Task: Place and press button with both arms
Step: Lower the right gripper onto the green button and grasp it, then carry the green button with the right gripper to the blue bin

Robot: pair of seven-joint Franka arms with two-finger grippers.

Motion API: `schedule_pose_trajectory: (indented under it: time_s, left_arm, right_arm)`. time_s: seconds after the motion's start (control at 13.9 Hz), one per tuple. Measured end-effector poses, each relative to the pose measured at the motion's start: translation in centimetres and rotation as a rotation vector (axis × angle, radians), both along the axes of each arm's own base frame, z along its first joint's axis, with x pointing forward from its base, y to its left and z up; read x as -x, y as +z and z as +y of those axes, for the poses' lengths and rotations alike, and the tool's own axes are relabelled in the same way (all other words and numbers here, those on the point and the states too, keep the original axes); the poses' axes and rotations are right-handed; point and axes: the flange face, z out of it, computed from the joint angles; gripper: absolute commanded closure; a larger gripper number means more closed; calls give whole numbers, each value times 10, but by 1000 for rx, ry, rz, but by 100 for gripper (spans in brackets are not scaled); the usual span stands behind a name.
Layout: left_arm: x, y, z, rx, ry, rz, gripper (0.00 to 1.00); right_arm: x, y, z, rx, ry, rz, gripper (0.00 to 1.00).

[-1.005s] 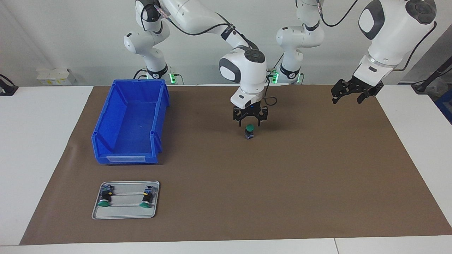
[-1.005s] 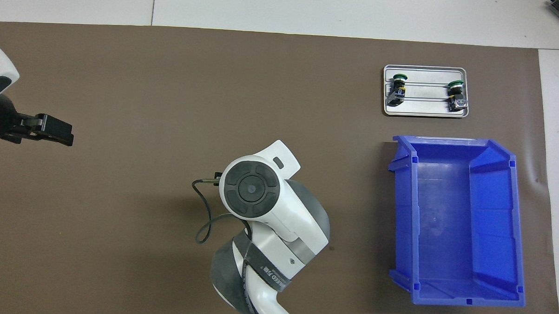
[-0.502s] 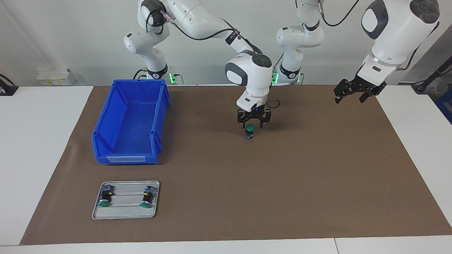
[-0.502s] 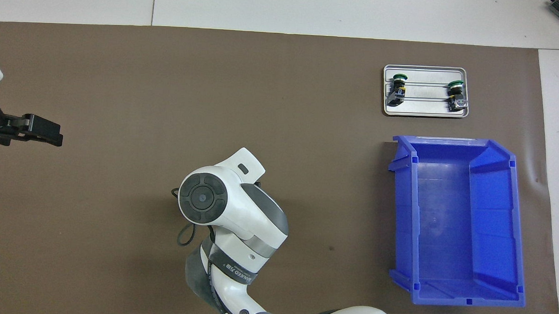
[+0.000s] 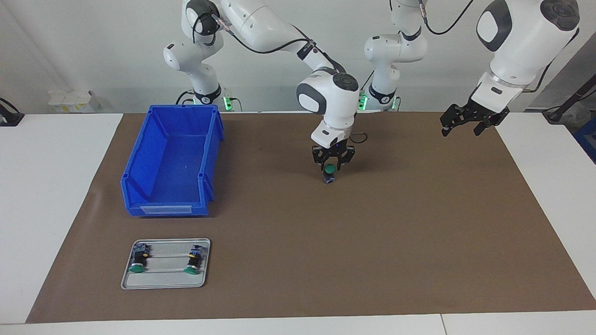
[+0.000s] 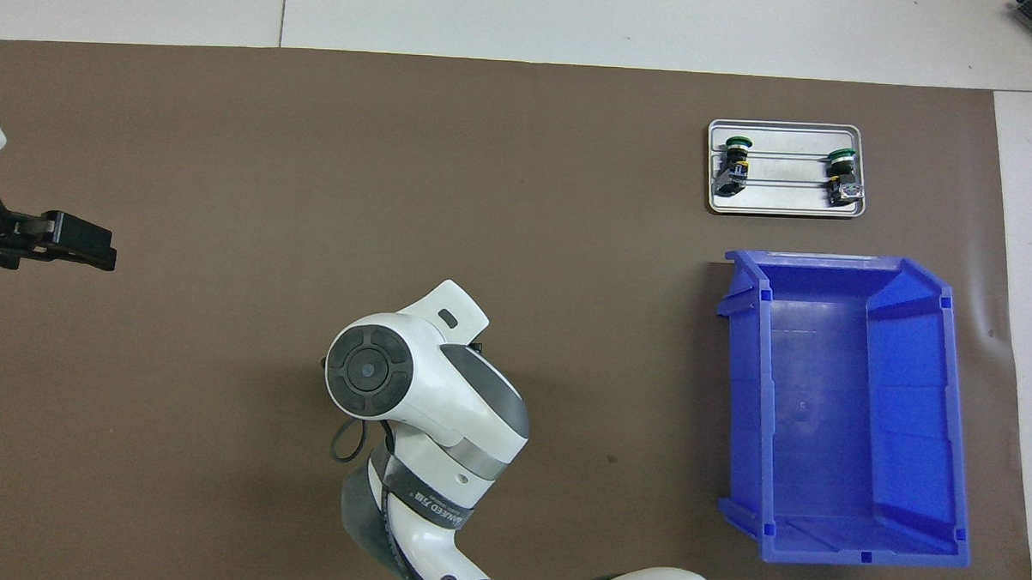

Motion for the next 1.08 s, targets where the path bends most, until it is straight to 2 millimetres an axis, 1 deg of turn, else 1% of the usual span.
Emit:
schedule_pose_trajectory:
  time_s: [0.07,0.29,0.36,0.5,0.65,0.79,0.93,1.08]
  left_arm:
    - [0,0,0,0,0,0,0]
    - [0,0,0,0,0,0,0]
    - [0,0,0,0,0,0,0]
    - [0,0,0,0,0,0,0]
    - [0,0,0,0,0,0,0]
    - [0,0,0,0,0,0,0]
    - [0,0,0,0,0,0,0]
    - [0,0,0,0,0,0,0]
  right_arm:
    - [0,0,0,2,0,2,100]
    - [-1,4,-2,3,-4,0,100]
    - [-3,11,-5,-1,-9,-6,100]
    - [-15,35,-23,-16,-39,-25,100]
    - [-26,64,-53,-29,-84,-41,100]
    - [-33,92,-94,-35,-138,-51,100]
    - [-42,113,-142,-28,-202,-51,100]
    - [-55,134,-202,-16,-238,-50,100]
